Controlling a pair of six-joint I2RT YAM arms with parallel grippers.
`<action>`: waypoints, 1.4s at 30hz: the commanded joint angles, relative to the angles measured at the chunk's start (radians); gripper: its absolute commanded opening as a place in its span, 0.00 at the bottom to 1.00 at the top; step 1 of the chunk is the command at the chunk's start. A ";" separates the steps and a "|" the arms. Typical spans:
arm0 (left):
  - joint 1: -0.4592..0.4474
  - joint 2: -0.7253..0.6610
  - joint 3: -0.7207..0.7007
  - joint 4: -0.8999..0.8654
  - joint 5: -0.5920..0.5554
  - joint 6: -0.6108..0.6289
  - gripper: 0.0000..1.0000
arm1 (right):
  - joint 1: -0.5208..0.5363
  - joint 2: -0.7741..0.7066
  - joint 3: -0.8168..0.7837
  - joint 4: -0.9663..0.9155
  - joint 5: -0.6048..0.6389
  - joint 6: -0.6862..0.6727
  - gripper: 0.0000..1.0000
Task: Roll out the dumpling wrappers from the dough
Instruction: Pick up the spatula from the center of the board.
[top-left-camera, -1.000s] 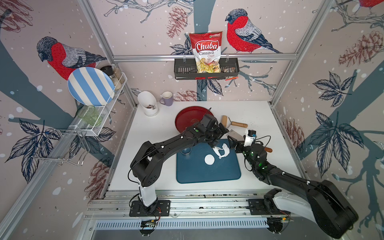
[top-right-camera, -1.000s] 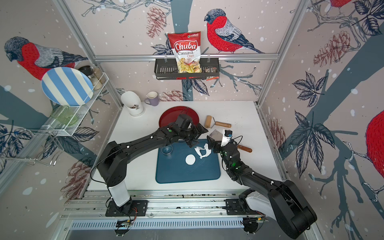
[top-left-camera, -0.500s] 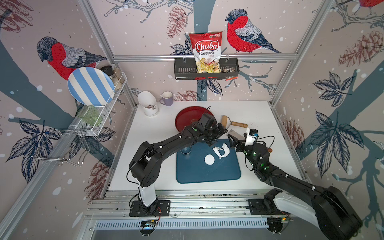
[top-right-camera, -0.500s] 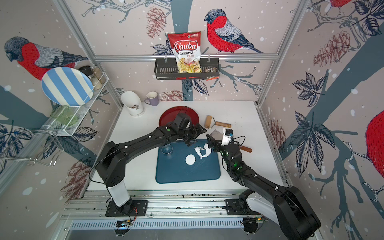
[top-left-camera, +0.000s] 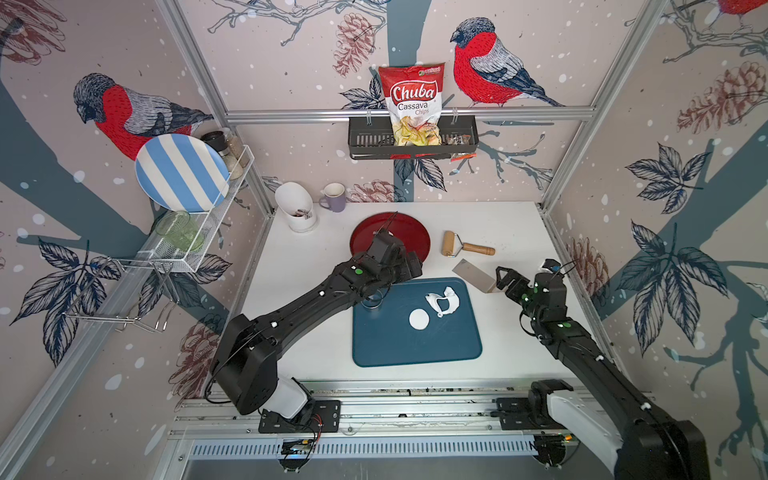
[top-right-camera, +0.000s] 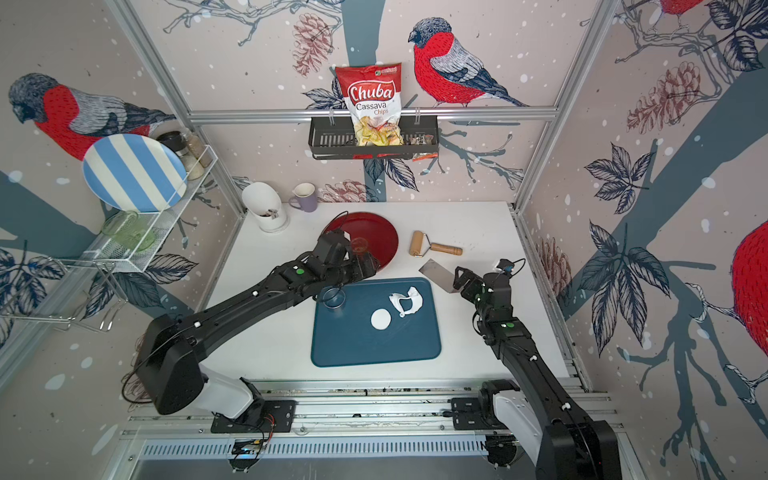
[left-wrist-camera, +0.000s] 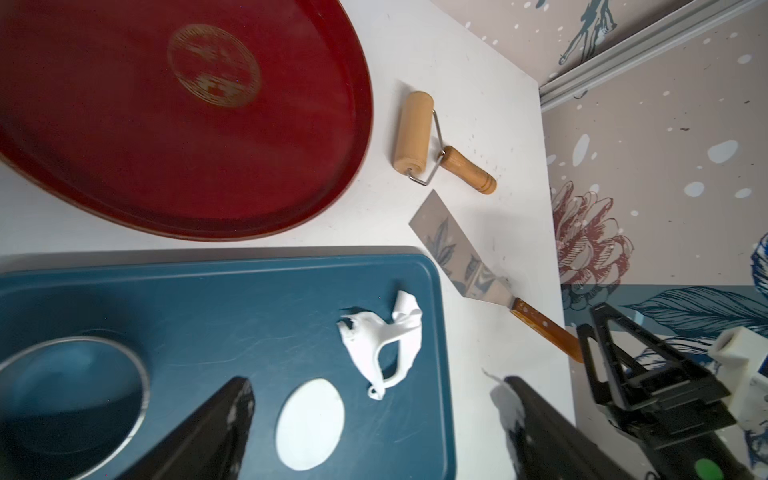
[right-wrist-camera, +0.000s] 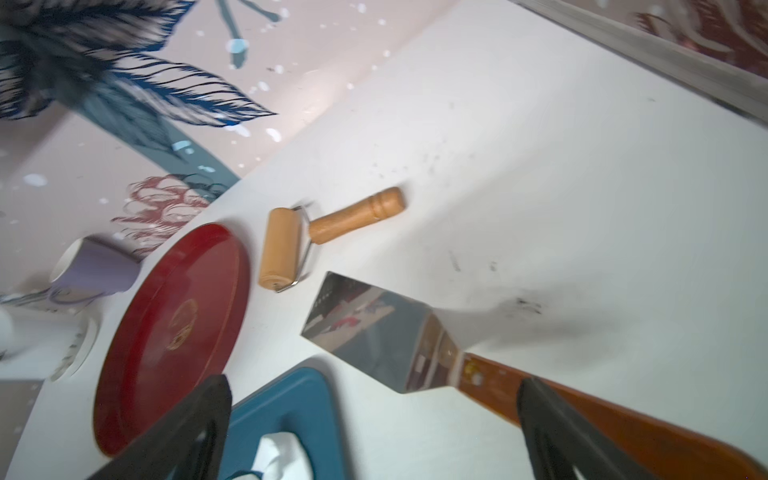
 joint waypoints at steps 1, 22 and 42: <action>0.008 -0.059 -0.048 0.004 -0.061 0.088 0.95 | -0.113 -0.020 0.008 -0.145 -0.144 0.067 1.00; 0.008 -0.409 -0.339 0.107 -0.136 0.225 0.95 | -0.186 -0.177 0.066 -0.436 -0.279 0.066 1.00; 0.008 -0.381 -0.391 0.160 -0.118 0.219 0.96 | -0.355 0.047 -0.053 -0.151 -0.424 0.059 0.96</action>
